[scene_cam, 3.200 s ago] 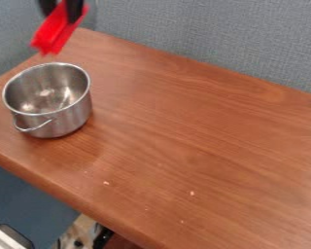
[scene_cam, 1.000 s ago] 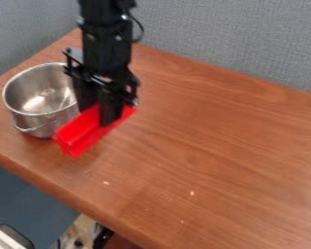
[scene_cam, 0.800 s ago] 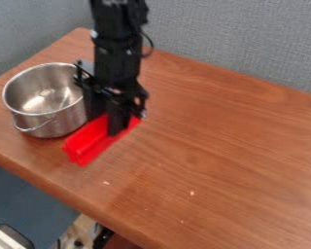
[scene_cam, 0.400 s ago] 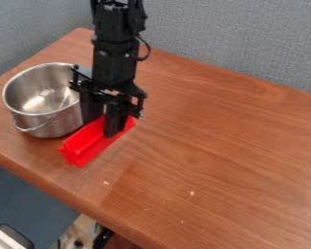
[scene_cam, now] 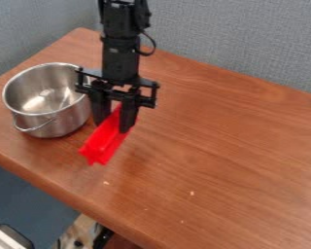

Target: Move the red object from the metal pot to the table

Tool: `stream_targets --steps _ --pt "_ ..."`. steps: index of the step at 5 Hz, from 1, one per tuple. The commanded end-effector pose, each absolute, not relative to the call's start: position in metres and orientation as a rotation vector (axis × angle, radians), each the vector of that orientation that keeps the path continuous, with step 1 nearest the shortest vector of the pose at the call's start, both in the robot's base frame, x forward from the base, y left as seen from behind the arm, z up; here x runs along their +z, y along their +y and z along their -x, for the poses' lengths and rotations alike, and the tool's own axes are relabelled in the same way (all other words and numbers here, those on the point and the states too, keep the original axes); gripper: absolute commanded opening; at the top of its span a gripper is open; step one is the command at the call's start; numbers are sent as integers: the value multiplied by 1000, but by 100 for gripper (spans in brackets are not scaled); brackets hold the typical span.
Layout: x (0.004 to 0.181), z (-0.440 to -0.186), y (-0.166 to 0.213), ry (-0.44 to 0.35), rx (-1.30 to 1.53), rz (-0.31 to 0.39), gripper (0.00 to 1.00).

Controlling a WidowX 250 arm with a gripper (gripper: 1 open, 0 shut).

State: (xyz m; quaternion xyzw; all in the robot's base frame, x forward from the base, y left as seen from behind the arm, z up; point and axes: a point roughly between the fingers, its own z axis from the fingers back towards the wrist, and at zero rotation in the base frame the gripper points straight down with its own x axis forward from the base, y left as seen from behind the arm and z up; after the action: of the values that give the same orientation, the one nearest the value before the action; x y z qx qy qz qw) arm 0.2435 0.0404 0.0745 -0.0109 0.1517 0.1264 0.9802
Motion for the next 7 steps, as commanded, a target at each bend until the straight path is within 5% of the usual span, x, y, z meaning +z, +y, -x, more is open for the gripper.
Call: stream_targets --steps 1,6,7 --pt "76 -254 42 284 225 22 0" --pt "46 -275 56 262 136 -16 0" --pt "43 -279 62 256 140 -23 100"
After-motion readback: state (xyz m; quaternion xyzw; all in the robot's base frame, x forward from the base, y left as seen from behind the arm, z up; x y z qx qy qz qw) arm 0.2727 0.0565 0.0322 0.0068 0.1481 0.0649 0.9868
